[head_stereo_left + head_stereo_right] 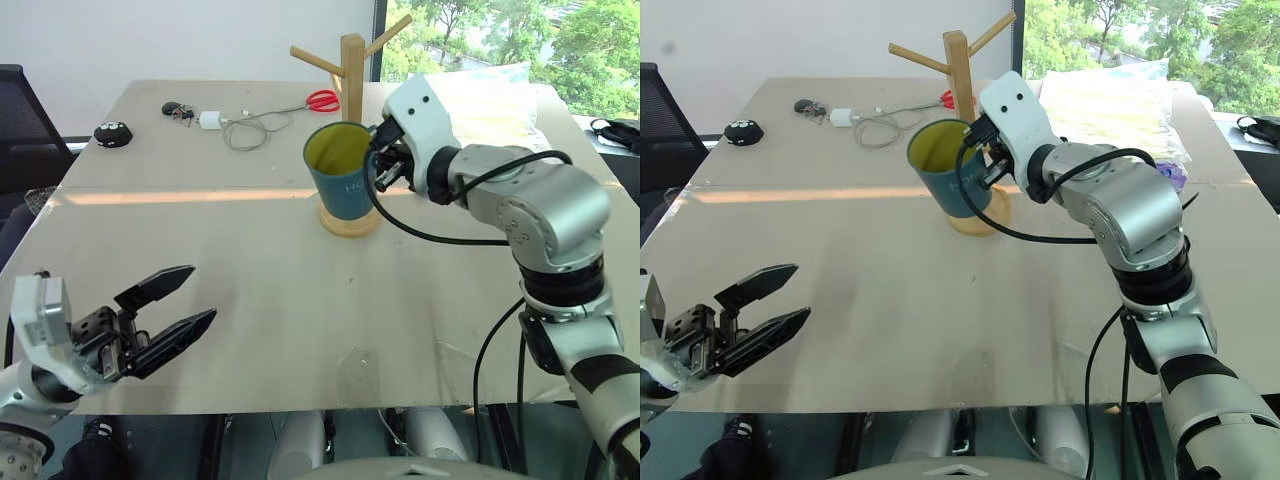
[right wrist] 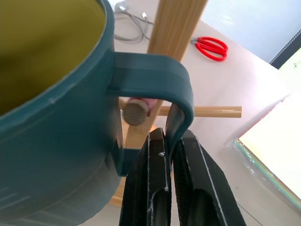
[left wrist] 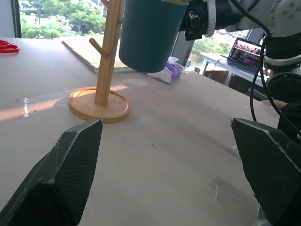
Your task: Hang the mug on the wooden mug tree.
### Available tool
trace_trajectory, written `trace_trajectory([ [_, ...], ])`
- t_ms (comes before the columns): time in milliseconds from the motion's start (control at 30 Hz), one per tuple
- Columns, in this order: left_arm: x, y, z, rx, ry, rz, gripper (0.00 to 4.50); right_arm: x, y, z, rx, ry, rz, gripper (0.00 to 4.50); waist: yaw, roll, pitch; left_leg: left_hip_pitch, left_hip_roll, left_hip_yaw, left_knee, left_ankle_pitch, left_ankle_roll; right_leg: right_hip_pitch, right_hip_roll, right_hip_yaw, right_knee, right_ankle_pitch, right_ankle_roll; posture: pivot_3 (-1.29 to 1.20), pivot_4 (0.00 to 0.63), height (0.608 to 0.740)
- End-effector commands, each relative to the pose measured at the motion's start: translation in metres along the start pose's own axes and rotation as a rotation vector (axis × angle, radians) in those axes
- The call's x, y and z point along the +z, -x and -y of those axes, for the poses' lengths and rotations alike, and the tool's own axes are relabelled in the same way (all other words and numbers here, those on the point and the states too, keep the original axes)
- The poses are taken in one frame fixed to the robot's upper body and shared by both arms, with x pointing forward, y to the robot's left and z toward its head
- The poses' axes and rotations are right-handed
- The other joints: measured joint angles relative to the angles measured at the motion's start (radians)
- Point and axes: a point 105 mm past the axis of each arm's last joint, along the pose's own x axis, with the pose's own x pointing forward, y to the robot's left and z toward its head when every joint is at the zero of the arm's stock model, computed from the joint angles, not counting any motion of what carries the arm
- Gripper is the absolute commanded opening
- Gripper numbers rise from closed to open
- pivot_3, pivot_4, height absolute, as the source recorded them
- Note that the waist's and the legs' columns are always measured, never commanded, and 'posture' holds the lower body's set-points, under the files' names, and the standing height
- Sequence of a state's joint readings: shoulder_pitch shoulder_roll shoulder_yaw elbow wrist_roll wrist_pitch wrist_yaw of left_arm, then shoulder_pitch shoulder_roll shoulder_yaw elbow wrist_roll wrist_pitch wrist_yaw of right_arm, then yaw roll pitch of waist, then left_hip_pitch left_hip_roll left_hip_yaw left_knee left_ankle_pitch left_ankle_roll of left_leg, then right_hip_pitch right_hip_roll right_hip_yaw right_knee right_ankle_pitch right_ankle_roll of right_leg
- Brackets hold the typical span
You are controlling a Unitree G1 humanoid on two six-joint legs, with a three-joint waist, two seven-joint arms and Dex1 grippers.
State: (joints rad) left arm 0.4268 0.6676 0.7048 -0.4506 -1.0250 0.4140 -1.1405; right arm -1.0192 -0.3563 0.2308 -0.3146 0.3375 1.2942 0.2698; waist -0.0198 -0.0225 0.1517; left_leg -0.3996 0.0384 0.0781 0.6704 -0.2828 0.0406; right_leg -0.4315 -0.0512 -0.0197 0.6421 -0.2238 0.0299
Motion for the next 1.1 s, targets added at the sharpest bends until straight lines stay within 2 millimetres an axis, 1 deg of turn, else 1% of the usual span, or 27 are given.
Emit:
trace_trajectory([
  [33,0.006,0.001,0.004,-0.004,-0.04,0.017,4.5,0.019,-0.002,-0.001,-0.002,0.055,0.065,0.04,0.0,0.0,0.0,0.0,0.0,0.0,0.0,0.0,0.0,0.0,0.0,0.0,0.0,0.0,0.0,0.0,0.15,0.74],
  [167,0.005,0.001,0.005,0.003,-0.039,0.02,4.5,0.019,-0.011,-0.007,0.041,0.058,0.068,0.04,-0.002,0.0,0.0,0.0,0.0,0.0,0.0,0.0,0.0,0.0,0.0,0.0,0.0,0.0,0.0,0.0,0.15,0.74],
  [233,0.004,0.0,0.006,0.006,-0.038,0.023,4.5,0.018,-0.013,-0.007,0.041,0.06,0.075,0.46,-0.002,0.0,0.0,0.0,0.0,0.0,0.0,0.0,0.0,0.0,0.0,0.0,0.0,0.0,0.0,0.0,0.15,0.74],
  [267,0.004,0.0,0.006,0.008,-0.038,0.024,4.5,0.018,-0.012,-0.006,0.04,0.063,0.076,0.78,-0.002,0.0,0.0,0.0,0.0,0.0,0.0,0.0,0.0,0.0,0.0,0.0,0.0,0.0,0.0,0.0,0.15,0.74],
  [300,0.004,0.0,0.007,0.009,-0.039,0.026,4.5,0.017,-0.01,-0.005,0.039,0.067,0.078,1.22,-0.002,0.0,0.0,0.0,0.0,0.0,0.0,0.0,0.0,0.0,0.0,0.0,0.0,0.0,0.0,0.0,0.15,0.74],
  [400,0.005,-0.002,0.007,0.014,-0.035,0.037,4.5,0.015,0.005,0.0,0.063,0.071,0.099,2.65,0.0,0.0,0.0,0.0,0.0,0.0,0.0,0.0,0.0,0.0,0.0,0.0,0.0,0.0,0.001,0.0,0.15,0.74],
  [533,0.007,-0.012,0.009,0.013,-0.026,0.052,4.5,0.007,0.037,0.0,0.171,0.029,0.166,2.65,0.007,0.0,0.0,-0.001,-0.001,-0.002,0.0,0.0,0.0,0.001,-0.001,-0.002,-0.001,0.001,0.002,0.0,0.15,0.74],
  [600,0.007,-0.016,0.009,0.011,-0.027,0.053,4.5,0.005,0.049,-0.001,0.21,0.068,0.227,2.65,0.008,-0.001,0.0,-0.001,-0.001,-0.003,0.0,-0.001,0.001,0.001,-0.001,-0.002,-0.001,0.001,0.002,0.0,0.15,0.74],
  [667,0.005,-0.023,0.009,-0.004,-0.017,0.044,4.5,-0.001,0.063,0.001,0.246,0.026,0.279,2.65,0.007,0.0,0.0,-0.001,-0.001,-0.003,0.0,-0.002,0.004,0.001,-0.001,-0.003,-0.001,0.001,0.001,0.0,0.15,0.74],
  [867,-0.006,-0.037,0.007,-0.013,0.017,-0.03,4.5,-0.035,0.091,0.011,0.266,-0.038,0.311,2.65,0.006,0.0,0.0,0.001,0.0,-0.004,0.0,-0.002,0.004,0.003,0.0,-0.003,0.0,0.001,0.002,0.0,0.15,0.74],
  [933,-0.011,-0.039,0.004,0.0,0.013,-0.065,4.5,-0.057,0.101,0.019,0.241,-0.056,0.278,2.65,0.006,0.0,0.0,0.001,0.0,-0.003,0.0,-0.002,0.004,0.003,0.001,-0.001,0.0,0.001,0.002,0.0,0.15,0.74],
  [1000,-0.016,-0.036,0.002,0.013,0.008,-0.1,4.5,-0.085,0.117,0.023,0.218,-0.066,0.215,3.19,0.012,-0.001,0.0,0.001,0.0,-0.003,0.001,-0.002,0.004,0.003,0.001,-0.001,0.0,0.001,0.002,0.0,0.15,0.74],
  [1033,-0.019,-0.034,0.0,0.023,0.007,-0.116,4.5,-0.096,0.124,0.022,0.213,-0.072,0.191,3.42,0.015,-0.001,-0.001,0.0,-0.001,-0.004,0.0,-0.002,0.004,0.003,0.001,-0.002,-0.001,0.0,0.001,0.0,0.15,0.74],
  [1067,-0.022,-0.03,-0.001,0.034,0.01,-0.134,4.5,-0.107,0.133,0.021,0.211,-0.079,0.168,4.07,0.014,0.0,0.0,0.001,-0.001,-0.004,0.001,-0.003,0.004,0.004,0.001,-0.002,-0.001,0.0,0.001,0.0,0.15,0.74],
  [1100,-0.024,-0.027,-0.003,0.042,0.01,-0.149,4.5,-0.118,0.141,0.02,0.204,-0.081,0.141,4.39,0.015,0.0,0.0,0.001,-0.001,-0.004,0.001,-0.003,0.004,0.004,0.0,-0.001,-0.001,0.0,0.001,0.0,0.15,0.74],
])
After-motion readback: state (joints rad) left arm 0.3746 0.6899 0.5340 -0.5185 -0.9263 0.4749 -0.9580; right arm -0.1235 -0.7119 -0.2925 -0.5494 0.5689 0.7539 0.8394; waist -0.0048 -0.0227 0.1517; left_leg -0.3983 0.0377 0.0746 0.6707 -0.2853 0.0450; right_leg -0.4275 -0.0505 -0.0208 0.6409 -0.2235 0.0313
